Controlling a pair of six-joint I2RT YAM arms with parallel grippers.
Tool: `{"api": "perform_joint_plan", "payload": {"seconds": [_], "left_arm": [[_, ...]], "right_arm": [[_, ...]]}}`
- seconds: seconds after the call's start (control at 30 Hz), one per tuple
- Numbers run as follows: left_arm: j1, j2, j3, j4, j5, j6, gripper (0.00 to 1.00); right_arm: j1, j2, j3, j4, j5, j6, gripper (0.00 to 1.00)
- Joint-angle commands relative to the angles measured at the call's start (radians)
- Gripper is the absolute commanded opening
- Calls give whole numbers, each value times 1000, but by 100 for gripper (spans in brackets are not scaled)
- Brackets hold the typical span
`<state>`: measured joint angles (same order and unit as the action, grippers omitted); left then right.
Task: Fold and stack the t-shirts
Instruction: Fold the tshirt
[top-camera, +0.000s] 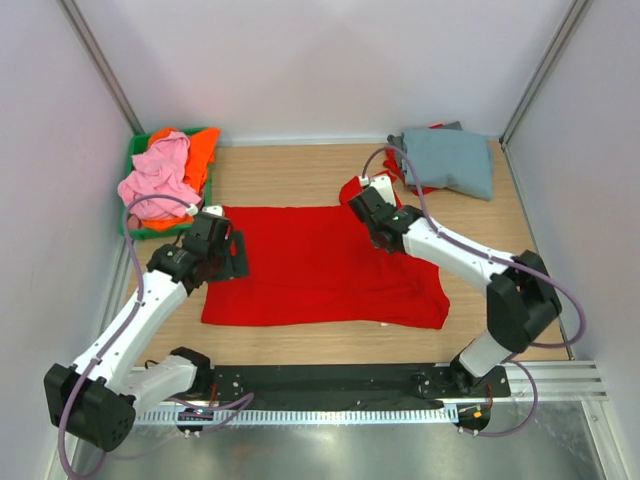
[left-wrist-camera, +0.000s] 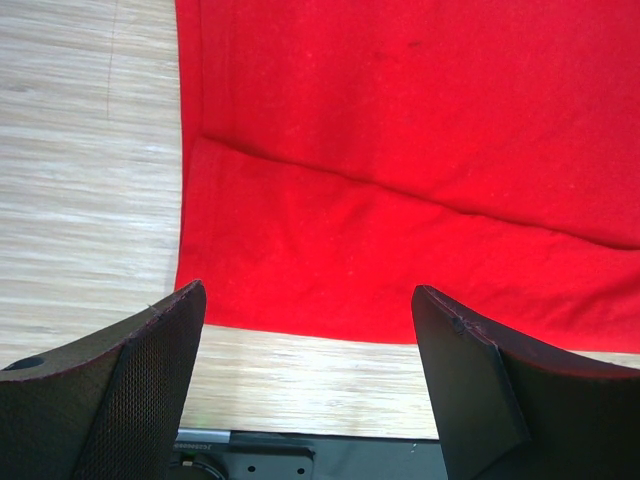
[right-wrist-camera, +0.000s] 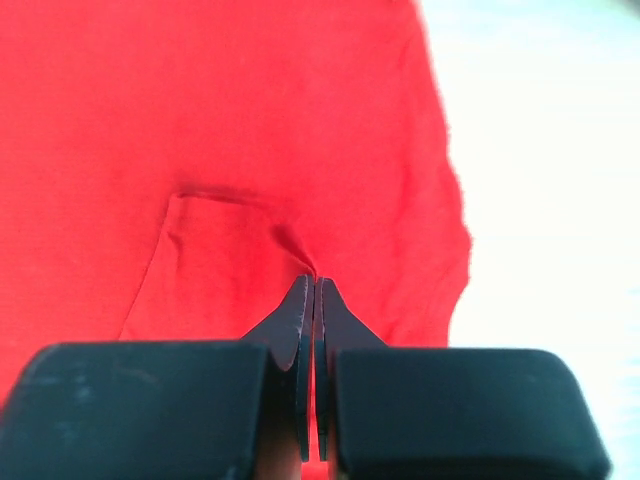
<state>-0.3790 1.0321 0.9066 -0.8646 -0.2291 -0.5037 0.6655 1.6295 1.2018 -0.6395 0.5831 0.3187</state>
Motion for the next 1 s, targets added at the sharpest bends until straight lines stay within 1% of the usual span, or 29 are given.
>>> {"api": "perform_joint_plan", "payload": {"seconds": [0.0,0.13,0.23,0.27,0.3,0.33,0.37,0.4,0.43,0.5,0.6,0.7,0.73,0.8,0.83,0.87,0.9,0.93,0.97], "left_arm": [[5,3,25,26,-21,16,85],[5,6,26,26,-22,16,85],[5,16,26,26,-19,16,85],[5,19,26,24,-21,16,84],[5,20,26,22,-21,16,84],[5,22,26,22,-22,16,84],[5,22,26,21,-24,16,84],[5,22,26,21,-24,14,84],[5,22,26,22,-26,13,84],[5,20,26,22,-24,14,84],[5,23,25,22,-23,14,84],[5,28,26,22,-19,16,84],[5,32,25,22,-18,16,84],[5,37,26,21,-18,13,84],[5,43,25,21,-16,10,84],[5,48,26,21,-16,7,83],[5,49,28,16,-13,1,83],[3,52,29,13,-10,-2,83],[3,59,28,15,0,-7,83]], "right_arm": [[-9,-100,-50,99,52,-84,1],[-84,-135,-108,139,28,-92,1],[-145,-96,-107,146,-6,-79,1],[-159,-61,-108,155,-12,-78,3],[-177,-37,-111,156,-20,-70,14],[-197,-7,-85,109,-23,-55,21],[-248,69,-64,77,-13,4,61],[-269,98,-45,46,-8,5,72],[-285,122,-19,29,-11,34,78],[-300,138,-13,41,-23,37,89],[-299,115,15,23,-20,52,90],[-299,14,2,-2,-29,88,90],[-297,-73,-28,-6,-51,101,91],[-297,-173,-83,6,-106,164,90],[-278,-238,-155,20,-155,189,91],[-255,-340,-192,23,-160,245,90],[-227,-394,-230,23,-161,285,90],[-149,-434,-301,15,-161,319,90],[-114,-498,-333,5,-160,404,91]]}}
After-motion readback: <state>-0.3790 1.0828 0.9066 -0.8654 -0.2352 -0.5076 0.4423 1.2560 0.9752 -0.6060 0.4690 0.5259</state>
